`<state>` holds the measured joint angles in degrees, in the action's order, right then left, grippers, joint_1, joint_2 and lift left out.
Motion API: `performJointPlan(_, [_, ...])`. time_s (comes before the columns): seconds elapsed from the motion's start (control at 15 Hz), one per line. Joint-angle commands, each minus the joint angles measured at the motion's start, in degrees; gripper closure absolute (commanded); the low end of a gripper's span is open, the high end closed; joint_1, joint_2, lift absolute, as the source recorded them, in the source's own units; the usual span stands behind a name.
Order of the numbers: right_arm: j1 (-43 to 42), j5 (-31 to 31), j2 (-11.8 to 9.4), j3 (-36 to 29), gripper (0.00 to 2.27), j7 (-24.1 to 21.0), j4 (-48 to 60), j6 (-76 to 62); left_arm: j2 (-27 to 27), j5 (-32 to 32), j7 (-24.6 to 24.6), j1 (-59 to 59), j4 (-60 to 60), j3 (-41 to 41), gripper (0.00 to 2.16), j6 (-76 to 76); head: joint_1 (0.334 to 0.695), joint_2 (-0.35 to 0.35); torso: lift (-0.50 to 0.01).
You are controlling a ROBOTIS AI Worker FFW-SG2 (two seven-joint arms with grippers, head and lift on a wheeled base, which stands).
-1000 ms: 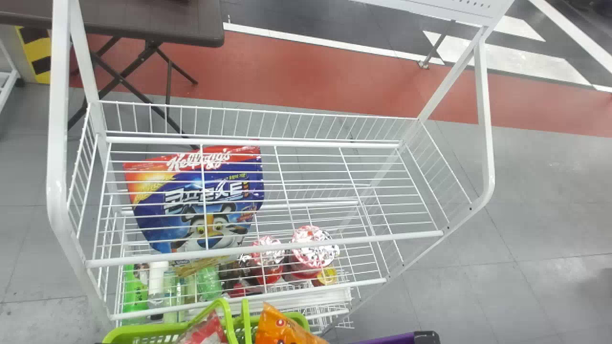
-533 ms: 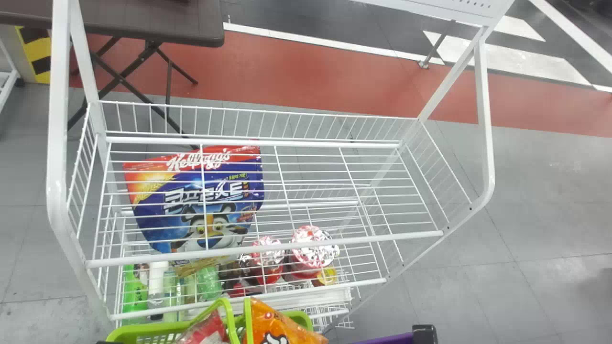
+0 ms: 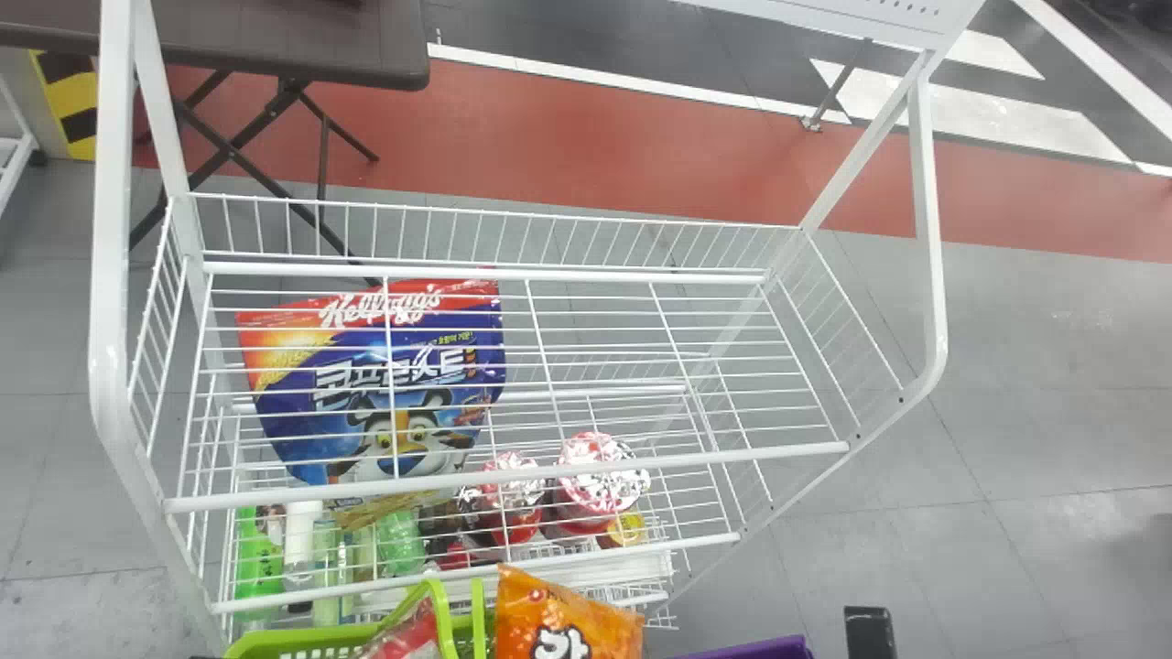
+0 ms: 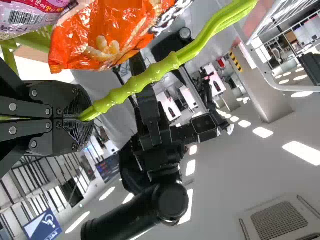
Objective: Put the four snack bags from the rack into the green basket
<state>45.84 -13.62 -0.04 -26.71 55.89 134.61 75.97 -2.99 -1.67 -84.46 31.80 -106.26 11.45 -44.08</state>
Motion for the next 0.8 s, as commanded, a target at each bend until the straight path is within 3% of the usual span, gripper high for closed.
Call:
performJointPlan(0.0, [0.12, -0.27, 0.09, -0.27, 0.04, 0.54, 1.09, 0.1, 0.0, -0.18, 0.0, 0.01, 0.0, -0.2, 2.13, 0.0, 0.695, -0.35, -0.006])
performJointPlan(0.27, [0.56, -1.58, 0.09, -1.59, 0.07, 1.24, 5.14, -1.48, 0.0, -0.62, -0.26, 0.01, 0.0, -0.38, 2.13, 0.0, 0.695, -0.35, -0.006])
performJointPlan(0.4, [1.0, -5.19, 0.09, -3.61, 0.05, 1.5, 5.58, -20.81, 0.0, -0.44, -0.09, -0.07, 0.0, -0.29, 2.13, 0.0, 0.695, -0.35, -0.006])
performJointPlan(0.53, [1.0, -8.18, 0.09, -3.87, 0.05, -1.04, 4.61, -41.2, 0.0, -0.26, 0.0, -0.25, 0.09, -0.2, 2.13, -0.18, 0.695, -0.35, -0.006])
performJointPlan(0.73, [1.09, -8.88, 0.09, -1.59, 0.07, -10.01, 6.9, -46.83, 0.0, -0.44, 0.0, -0.16, 0.09, -0.2, 2.13, -0.35, 0.695, -0.35, -0.006])
